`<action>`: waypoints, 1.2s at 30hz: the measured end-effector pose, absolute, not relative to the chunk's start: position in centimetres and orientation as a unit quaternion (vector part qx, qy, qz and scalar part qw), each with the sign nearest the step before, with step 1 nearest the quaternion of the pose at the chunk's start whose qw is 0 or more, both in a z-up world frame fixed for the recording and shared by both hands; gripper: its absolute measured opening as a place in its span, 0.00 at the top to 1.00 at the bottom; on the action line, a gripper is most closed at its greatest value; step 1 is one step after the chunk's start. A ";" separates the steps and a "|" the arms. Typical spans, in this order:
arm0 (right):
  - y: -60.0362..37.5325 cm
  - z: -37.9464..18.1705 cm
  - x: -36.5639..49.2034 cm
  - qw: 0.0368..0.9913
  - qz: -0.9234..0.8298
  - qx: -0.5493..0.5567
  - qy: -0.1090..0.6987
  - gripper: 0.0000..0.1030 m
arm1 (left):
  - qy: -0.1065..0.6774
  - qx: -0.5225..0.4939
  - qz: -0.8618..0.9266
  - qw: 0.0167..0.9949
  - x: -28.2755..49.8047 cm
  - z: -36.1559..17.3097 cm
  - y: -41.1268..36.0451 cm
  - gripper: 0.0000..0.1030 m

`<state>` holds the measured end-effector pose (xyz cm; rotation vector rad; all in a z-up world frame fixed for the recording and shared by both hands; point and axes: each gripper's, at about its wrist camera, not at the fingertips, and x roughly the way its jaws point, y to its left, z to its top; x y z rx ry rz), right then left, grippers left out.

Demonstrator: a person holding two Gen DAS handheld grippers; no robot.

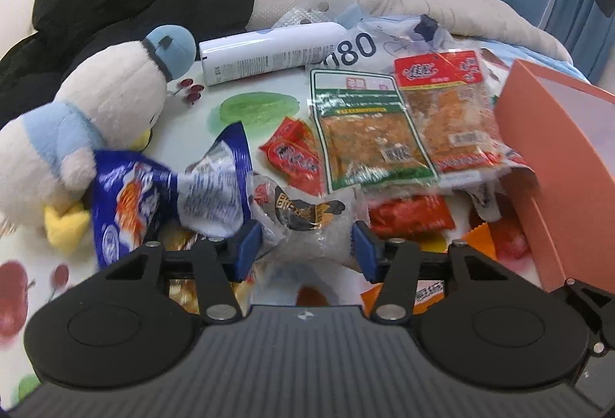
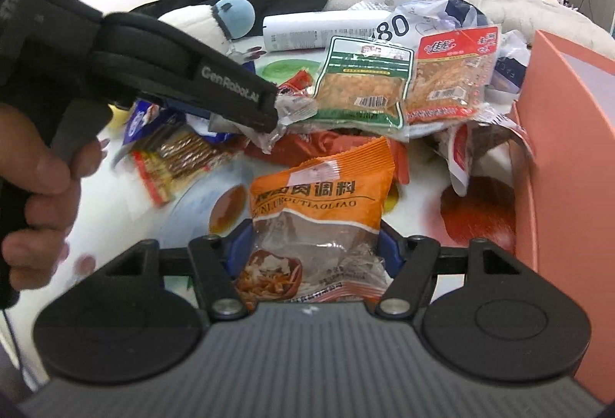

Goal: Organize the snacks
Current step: 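Carry the orange bag with the right tool while the left tool carries the clear bag over the pink box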

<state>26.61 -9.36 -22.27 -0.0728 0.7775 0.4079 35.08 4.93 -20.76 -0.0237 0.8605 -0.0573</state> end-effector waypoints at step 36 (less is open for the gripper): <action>-14.3 -22.2 16.0 0.890 0.177 -0.009 0.419 0.16 | 0.447 -0.089 -0.008 0.890 18.9 -22.6 6.6 0.11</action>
